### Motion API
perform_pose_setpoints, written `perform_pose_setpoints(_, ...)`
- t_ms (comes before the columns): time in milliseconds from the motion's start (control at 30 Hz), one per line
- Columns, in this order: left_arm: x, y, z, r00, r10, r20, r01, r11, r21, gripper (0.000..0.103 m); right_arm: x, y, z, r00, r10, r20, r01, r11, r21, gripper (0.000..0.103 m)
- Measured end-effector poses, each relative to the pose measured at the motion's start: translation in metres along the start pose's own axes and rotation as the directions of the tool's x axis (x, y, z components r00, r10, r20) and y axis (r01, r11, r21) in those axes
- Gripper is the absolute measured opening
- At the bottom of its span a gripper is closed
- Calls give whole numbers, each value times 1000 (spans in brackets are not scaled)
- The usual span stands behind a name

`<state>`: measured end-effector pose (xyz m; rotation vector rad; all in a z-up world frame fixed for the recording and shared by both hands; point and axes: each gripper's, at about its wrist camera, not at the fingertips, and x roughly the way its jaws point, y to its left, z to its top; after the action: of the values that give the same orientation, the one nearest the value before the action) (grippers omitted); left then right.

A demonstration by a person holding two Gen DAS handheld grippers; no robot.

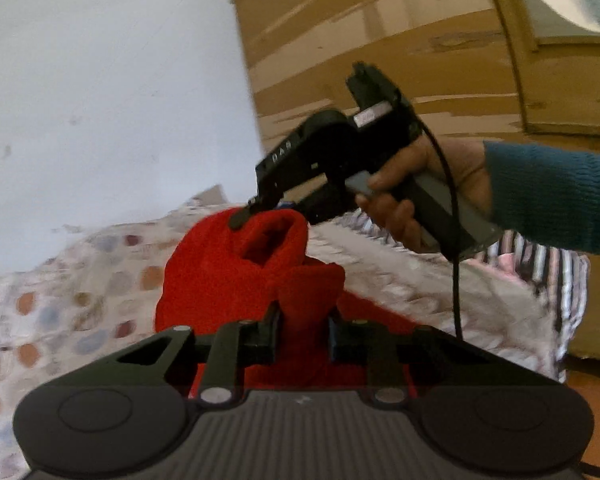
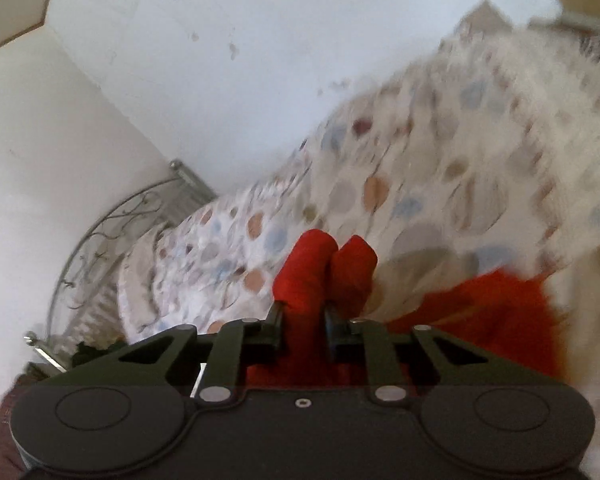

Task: Fold small clothes

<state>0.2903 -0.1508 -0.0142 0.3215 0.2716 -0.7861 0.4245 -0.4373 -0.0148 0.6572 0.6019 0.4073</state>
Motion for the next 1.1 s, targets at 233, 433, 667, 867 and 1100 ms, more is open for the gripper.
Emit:
perform_pose_setpoints(233,46,-37,-9,987,-149,-69,149,989,-1,23,-45,-63,-21,983,-186,10,185,981,52,16)
perform_pose_setpoints(433,51,-38,-19,983,-155,-97,157,988,10,24,-43,-110,-57,984,-176,16,170,969,178,17)
perform_pose_setpoints(667,16,-10,2,974,-215,-65,201,964,-171,67,-41,-95,-60,974,-221,42,216,971,106,24)
perform_pose_setpoints(867,-15,32,8,989,-147,-33,123,914,-388,96,-47,-71,-60,944,-322,70,323,946,2,45)
perform_pose_setpoints(1100,2,109,-25,949,106,-297,-290,664,-690,102,-67,-29,-71,903,-379,201,395,918,-47,91)
